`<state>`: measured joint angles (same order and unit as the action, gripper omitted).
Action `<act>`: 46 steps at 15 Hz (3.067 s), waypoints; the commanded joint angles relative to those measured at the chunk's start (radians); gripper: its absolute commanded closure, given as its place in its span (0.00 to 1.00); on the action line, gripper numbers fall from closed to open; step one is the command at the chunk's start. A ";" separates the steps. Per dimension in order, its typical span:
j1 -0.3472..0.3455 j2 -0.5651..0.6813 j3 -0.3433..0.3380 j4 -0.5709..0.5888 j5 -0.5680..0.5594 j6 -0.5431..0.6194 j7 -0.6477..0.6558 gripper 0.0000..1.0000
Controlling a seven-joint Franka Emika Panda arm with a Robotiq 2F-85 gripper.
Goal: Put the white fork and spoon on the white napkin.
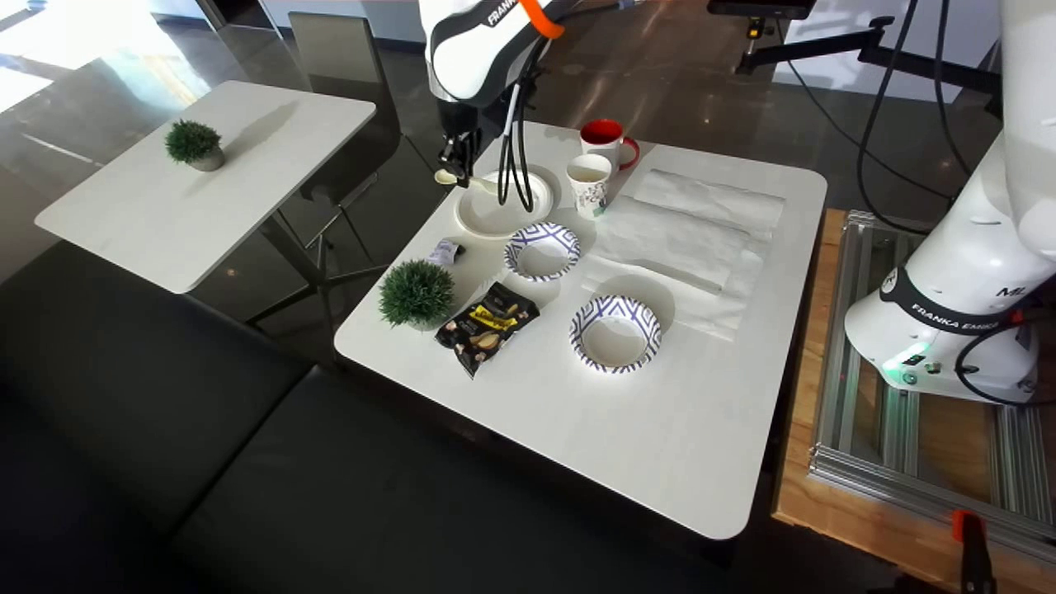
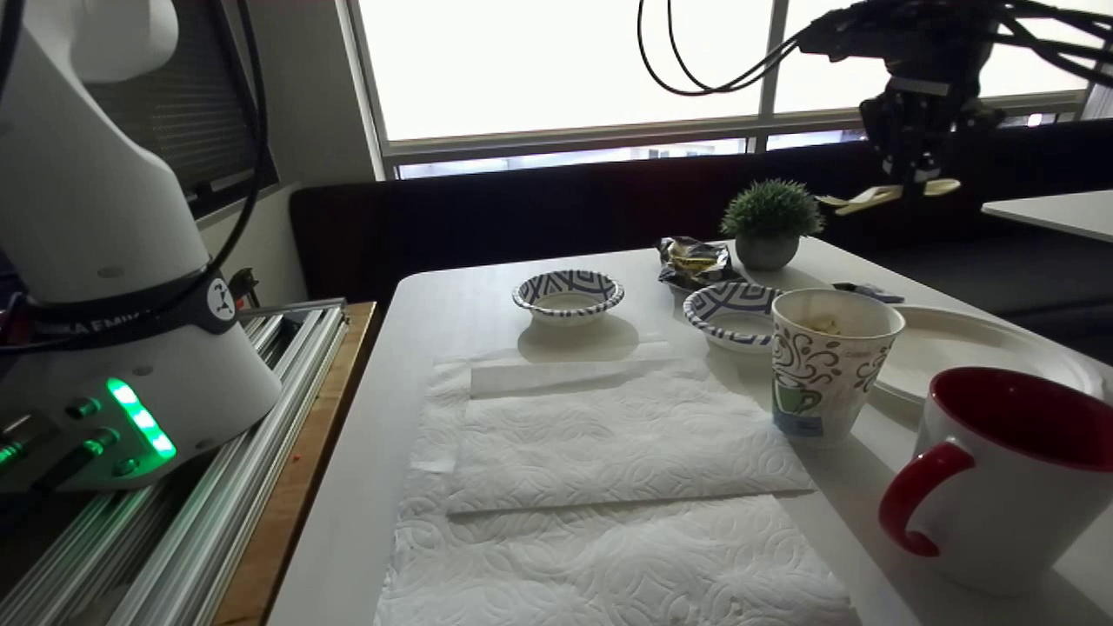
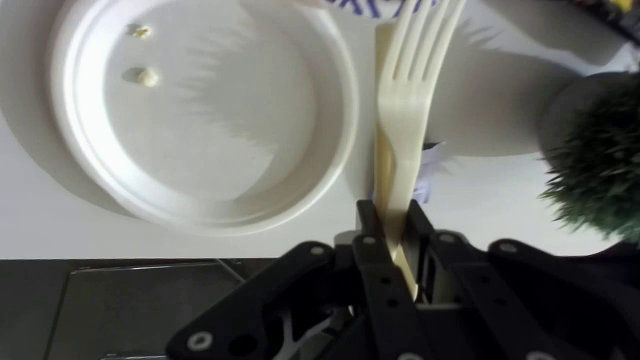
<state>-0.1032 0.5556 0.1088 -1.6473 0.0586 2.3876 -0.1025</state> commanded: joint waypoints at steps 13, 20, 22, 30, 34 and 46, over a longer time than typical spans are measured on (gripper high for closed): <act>0.037 -0.322 0.059 -0.409 0.171 -0.176 -0.194 0.96; 0.120 -0.611 0.020 -0.790 0.130 -0.174 0.029 0.96; 0.110 -0.687 -0.009 -0.904 0.134 -0.131 0.096 0.96; -0.012 -0.726 -0.122 -1.105 -0.107 0.191 0.199 0.96; -0.039 -0.621 -0.134 -1.123 -0.203 0.399 0.219 0.96; 0.051 -0.655 -0.118 -1.099 -0.079 0.315 0.112 0.25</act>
<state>-0.0907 0.0613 -0.0447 -2.7483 -0.0930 2.8681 0.0641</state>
